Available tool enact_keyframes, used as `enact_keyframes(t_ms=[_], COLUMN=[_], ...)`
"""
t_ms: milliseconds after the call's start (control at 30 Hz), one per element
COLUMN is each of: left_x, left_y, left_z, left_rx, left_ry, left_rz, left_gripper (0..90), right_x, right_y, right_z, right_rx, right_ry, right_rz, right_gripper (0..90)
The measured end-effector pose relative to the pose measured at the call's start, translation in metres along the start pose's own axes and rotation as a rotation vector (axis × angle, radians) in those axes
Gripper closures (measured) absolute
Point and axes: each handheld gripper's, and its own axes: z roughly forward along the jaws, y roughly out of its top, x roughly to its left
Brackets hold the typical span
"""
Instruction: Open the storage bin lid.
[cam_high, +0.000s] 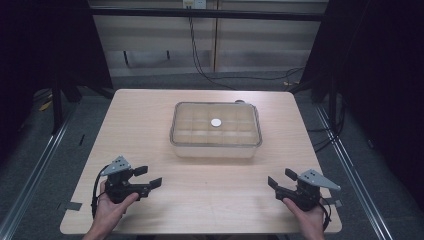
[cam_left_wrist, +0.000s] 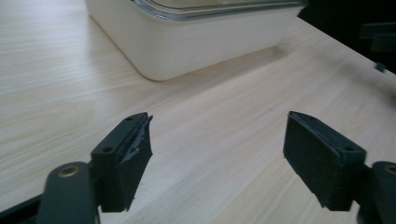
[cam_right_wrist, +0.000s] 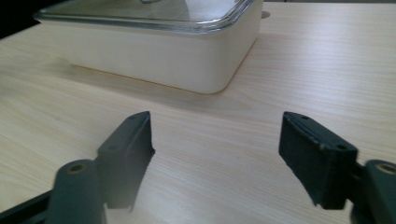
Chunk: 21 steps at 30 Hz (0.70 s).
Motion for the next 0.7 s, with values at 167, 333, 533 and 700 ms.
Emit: enact_keyframes(t_ms=[167, 333, 533, 700], left_x=[-0.001, 0.002, -0.001, 0.004], left_y=[0.002, 0.003, 0.005, 0.011], left_z=[0.003, 0.007, 0.009, 0.012], left_rx=[0.020, 0.013, 0.011, -0.021], left_ry=[-0.026, -0.094, -0.051, -0.054], left_rz=[0.035, -0.007, 0.007, -0.005], left_gripper=[28.2, 24.5, 30.6, 31.3], right_x=[-0.004, -0.003, 0.001, -0.001], right_y=[0.000, 0.001, 0.010, 0.023], right_z=[0.002, 0.005, 0.006, 0.008], right_rx=[0.039, 0.073, 0.088, 0.094], right_ry=[0.019, 0.058, 0.119, 0.159], right_rz=[0.029, 0.015, 0.012, 0.022], right_gripper=[24.6, 29.0, 29.3, 30.7])
